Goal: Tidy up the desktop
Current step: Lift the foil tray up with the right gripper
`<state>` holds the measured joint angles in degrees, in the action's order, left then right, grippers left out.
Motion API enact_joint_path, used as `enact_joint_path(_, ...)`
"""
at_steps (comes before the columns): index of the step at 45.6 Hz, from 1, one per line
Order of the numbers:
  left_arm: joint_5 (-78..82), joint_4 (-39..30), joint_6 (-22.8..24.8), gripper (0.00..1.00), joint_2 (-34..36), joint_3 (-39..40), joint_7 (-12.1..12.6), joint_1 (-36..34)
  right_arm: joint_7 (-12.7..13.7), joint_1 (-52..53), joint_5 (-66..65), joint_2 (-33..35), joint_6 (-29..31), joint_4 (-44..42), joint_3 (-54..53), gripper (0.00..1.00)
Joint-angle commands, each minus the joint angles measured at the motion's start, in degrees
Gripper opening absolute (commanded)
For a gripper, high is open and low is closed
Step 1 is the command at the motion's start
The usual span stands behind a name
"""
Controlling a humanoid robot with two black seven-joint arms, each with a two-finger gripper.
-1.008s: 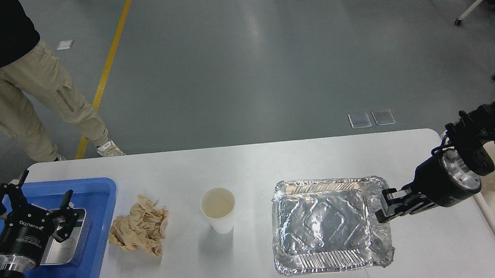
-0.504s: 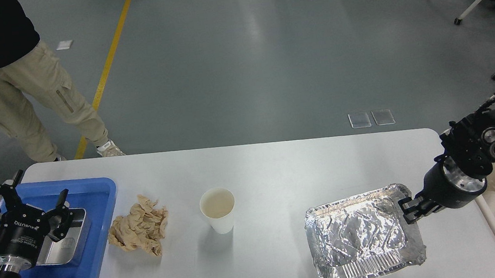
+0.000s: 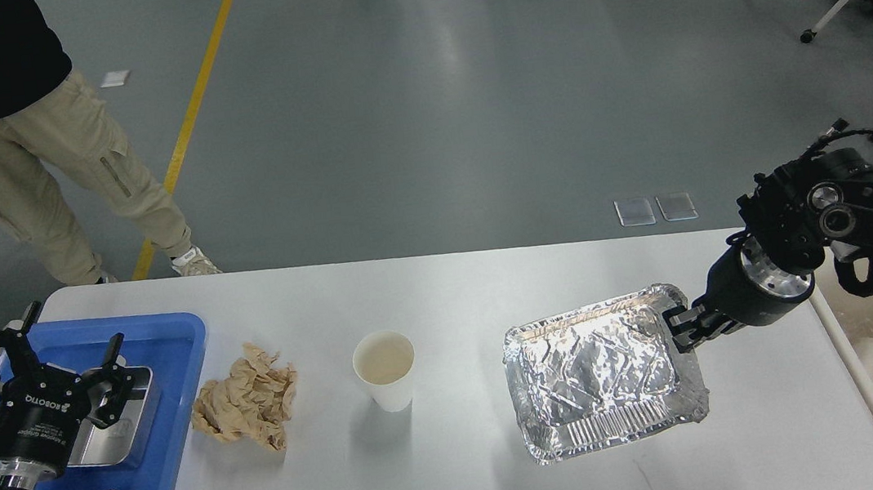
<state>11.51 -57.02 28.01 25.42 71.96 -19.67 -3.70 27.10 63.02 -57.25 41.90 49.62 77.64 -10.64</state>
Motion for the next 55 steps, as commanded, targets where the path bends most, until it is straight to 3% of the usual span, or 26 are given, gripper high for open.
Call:
enact_joint_path(1,0.0,-0.11,0.38,0.97,-0.11,0.03,-1.95,0.09,0.68,1.31,3.19,-0.15,-0.4,-1.26,-0.78,0.0)
enact_joint_path(6,0.09,-0.02,0.82,0.97,-0.2,-1.03,-5.73,0.18,1.47,4.38,10.04,-0.42,-0.84,-3.72,-1.75,0.0)
enact_joint_path(16,0.09,-0.02,1.08,0.97,-0.38,-1.12,-5.82,0.44,4.45,11.86,22.7,-2.52,-2.51,-6.97,-1.49,0.0)
enact_joint_path(29,0.09,-0.02,0.99,0.97,-0.9,-0.77,-6.44,1.59,9.29,13.53,26.75,-5.42,-3.65,-6.71,-0.96,0.0)
enact_joint_path(44,0.09,-0.02,0.99,0.97,-0.73,-0.24,-6.53,2.2,9.12,13.88,25.79,-5.95,-2.69,-5.22,-0.69,0.0)
enact_joint_path(49,0.09,-0.02,0.99,0.97,-0.64,-0.15,-6.53,2.2,10.7,14.76,25.96,-5.95,-1.46,-5.3,-0.78,0.0)
enact_joint_path(55,0.17,-0.11,0.99,0.97,-0.55,-0.15,-6.53,2.2,10.79,14.76,25.79,-5.52,-1.46,-5.39,-0.69,0.0)
